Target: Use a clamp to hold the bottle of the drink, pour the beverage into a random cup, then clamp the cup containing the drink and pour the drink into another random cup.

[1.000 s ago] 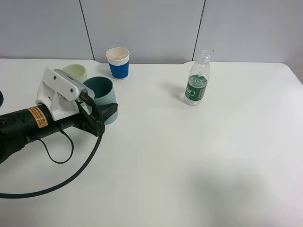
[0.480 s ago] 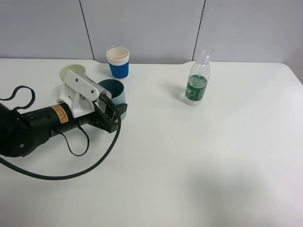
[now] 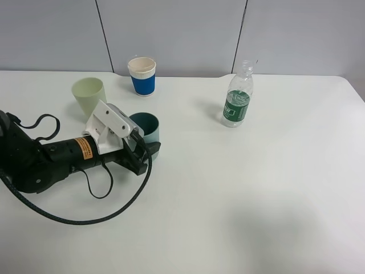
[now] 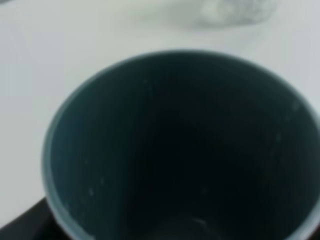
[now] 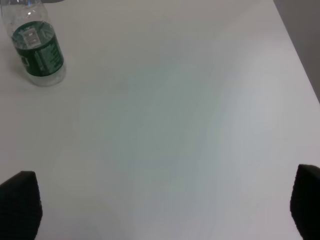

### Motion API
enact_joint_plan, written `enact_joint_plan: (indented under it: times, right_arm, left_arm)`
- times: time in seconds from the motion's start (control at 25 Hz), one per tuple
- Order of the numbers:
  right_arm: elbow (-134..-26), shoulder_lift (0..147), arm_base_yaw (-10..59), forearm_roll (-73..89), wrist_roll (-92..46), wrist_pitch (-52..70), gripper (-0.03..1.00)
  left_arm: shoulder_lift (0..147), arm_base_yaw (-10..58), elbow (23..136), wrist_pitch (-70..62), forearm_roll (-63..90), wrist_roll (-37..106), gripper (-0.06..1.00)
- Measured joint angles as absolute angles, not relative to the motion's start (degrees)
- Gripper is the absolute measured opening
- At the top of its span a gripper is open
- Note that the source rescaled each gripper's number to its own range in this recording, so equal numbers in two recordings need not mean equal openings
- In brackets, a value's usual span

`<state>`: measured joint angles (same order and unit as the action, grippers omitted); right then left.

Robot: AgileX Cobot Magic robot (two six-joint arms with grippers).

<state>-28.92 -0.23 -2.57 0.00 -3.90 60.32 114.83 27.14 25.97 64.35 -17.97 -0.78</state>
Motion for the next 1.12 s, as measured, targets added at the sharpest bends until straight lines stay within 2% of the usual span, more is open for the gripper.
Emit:
enact_joint_plan:
  times: [0.6,0.64,0.72,0.76,0.8,0.92,1.12]
  right_arm:
    - [-28.92,-0.23,-2.57,0.0,-3.9,60.32,1.0]
    - [-28.92,-0.23,-2.57,0.0,-3.9,60.32,1.0]
    - [-28.92,-0.23,-2.57,0.0,-3.9,60.32,1.0]
    - [-28.92,-0.23,-2.57,0.0,-3.9,60.32,1.0]
    - [-28.92,-0.23,-2.57,0.0,-3.9,60.32,1.0]
    - [-28.92,-0.23,-2.57,0.0,-3.9,60.32,1.0]
    - [-28.92,-0.23,-2.57,0.0,-3.9,60.32,1.0]
  left_arm:
    - [115.24,27.14,25.97,65.66,-19.29,-0.78,0.05]
    - [115.24,27.14,25.97,65.83,-19.29,-0.78,0.18]
    - [115.24,27.14,25.97,66.1,-19.29,-0.78,0.67]
    - [115.24,27.14,25.97,66.1,-19.29,-0.78,0.8]
    - [115.24,27.14,25.97,66.1,-19.29,-0.78,0.88]
    - [115.24,27.14,25.97,66.1,-19.29,-0.78,0.97]
    - [111.98,27.14,24.29,65.7,-19.22,-1.71,0.98]
